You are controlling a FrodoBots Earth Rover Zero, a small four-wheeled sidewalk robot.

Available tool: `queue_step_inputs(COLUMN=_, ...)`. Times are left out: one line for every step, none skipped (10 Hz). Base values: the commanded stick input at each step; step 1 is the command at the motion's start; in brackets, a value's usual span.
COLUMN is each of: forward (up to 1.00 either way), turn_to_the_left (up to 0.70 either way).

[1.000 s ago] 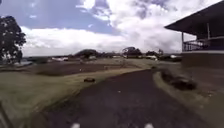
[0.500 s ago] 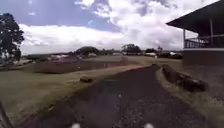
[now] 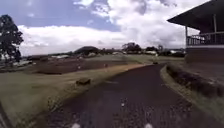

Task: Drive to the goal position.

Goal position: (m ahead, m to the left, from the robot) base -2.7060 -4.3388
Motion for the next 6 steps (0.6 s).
queue_step_inputs(forward=0.7, turn_to_the_left=0.0)
queue_step_inputs(forward=0.7, turn_to_the_left=0.0)
queue_step_inputs(forward=0.7, turn_to_the_left=0.0)
queue_step_inputs(forward=0.7, turn_to_the_left=0.0)
queue_step_inputs(forward=0.7, turn_to_the_left=0.0)
queue_step_inputs(forward=0.7, turn_to_the_left=0.0)
